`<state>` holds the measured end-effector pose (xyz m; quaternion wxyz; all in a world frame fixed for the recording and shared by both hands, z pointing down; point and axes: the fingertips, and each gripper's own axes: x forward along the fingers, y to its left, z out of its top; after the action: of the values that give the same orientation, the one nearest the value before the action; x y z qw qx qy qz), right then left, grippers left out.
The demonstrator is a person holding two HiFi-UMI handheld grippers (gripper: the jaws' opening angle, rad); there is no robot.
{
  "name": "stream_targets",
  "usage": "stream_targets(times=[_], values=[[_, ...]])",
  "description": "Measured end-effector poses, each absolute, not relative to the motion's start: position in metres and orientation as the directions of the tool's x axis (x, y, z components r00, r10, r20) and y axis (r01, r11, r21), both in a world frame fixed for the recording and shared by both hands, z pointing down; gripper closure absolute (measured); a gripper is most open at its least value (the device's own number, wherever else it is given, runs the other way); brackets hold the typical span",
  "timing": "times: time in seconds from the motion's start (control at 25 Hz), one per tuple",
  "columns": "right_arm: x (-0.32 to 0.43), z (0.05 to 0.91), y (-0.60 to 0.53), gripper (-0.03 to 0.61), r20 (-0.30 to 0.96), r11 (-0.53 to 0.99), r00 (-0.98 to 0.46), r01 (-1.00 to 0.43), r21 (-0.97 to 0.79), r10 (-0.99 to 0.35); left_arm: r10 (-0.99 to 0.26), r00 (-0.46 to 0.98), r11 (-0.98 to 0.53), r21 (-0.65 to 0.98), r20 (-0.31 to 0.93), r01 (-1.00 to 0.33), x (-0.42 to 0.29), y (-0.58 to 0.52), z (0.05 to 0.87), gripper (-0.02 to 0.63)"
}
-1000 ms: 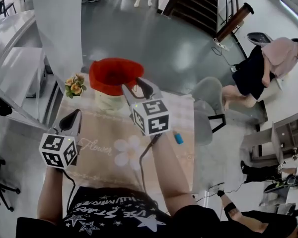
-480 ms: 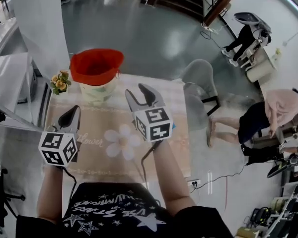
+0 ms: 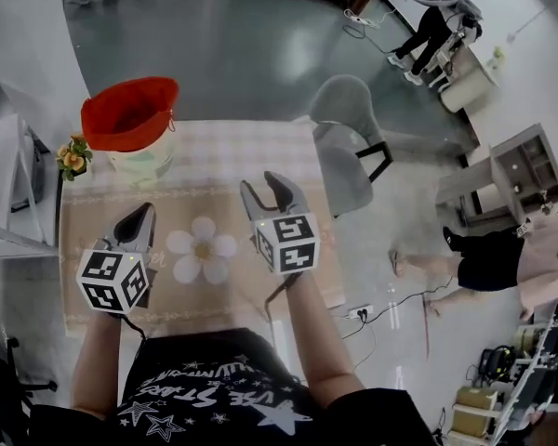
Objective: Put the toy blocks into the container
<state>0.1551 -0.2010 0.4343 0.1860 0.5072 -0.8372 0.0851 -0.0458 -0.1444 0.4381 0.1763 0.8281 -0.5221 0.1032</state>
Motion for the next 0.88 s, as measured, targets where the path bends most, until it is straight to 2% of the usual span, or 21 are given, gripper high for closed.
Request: stream_targets(times=[0.44,0.88], values=[[0.255,0.501,-0.176,0.380,0.530,0.341,-0.267,-0.939,0.044,-0.804,-0.740,0.521,-0.486,0.197,0.427,-0.852,0.025,-0.145,0.471,0.604],[0.301,0.571,-0.195,0.382,0.673,0.344,-0.226,-0.938,0.045,-0.704,-0.684,0.525,-0.499,0.201,0.506,-0.843,0.059,-0.154,0.506,0.604]])
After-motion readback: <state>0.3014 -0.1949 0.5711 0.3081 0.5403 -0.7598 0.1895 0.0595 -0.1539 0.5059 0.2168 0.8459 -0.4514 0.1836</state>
